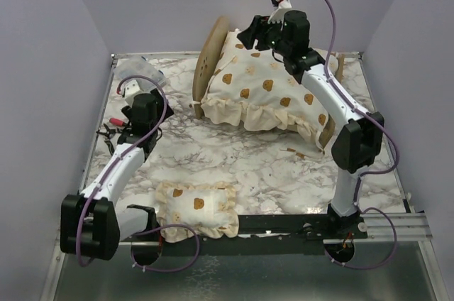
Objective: Set up the pet bed
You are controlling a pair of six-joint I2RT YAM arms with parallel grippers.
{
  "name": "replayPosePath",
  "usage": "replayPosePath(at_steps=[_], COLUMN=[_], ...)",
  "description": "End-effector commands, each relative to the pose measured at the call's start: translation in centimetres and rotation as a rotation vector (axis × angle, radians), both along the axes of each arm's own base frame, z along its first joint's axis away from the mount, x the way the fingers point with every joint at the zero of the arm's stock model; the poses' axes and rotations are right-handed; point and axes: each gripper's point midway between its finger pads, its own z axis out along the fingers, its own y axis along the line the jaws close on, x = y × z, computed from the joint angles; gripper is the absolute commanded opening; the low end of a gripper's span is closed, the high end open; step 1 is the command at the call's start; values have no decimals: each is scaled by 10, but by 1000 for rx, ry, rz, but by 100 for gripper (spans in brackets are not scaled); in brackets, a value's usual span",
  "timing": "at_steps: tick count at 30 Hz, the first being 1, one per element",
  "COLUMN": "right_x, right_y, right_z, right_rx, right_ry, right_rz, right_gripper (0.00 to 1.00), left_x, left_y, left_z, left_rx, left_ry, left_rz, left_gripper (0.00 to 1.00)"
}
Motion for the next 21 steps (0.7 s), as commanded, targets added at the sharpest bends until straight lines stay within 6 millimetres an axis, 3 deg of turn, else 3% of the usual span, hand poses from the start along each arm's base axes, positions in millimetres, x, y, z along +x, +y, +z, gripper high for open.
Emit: replayPosePath(at_steps=[1, 4, 8, 13, 21], right_x=[-40, -55, -58, -28, 14], right_y=[-23, -33, -24, -13, 19], right_z=[10, -6, -17, -30, -70], right_rx=[-70, -96, -89, -66, -23], right_ry=[30, 89, 165, 225, 278], right_rz=[-22, -45, -22, -82, -58], right_gripper=[67, 73, 73, 73, 73], left_x=[-10, -17, -26, -31, -29], left_y=[-13, -20, -23, -19, -19], left_z=[37, 51, 55, 52, 49], left_rx=[112, 153, 157, 192, 202], left_ry=[-41, -77, -100, -96, -81], left_rz=[-209, -296, -316, -305, -305], left_gripper=[84, 86, 86, 86, 86])
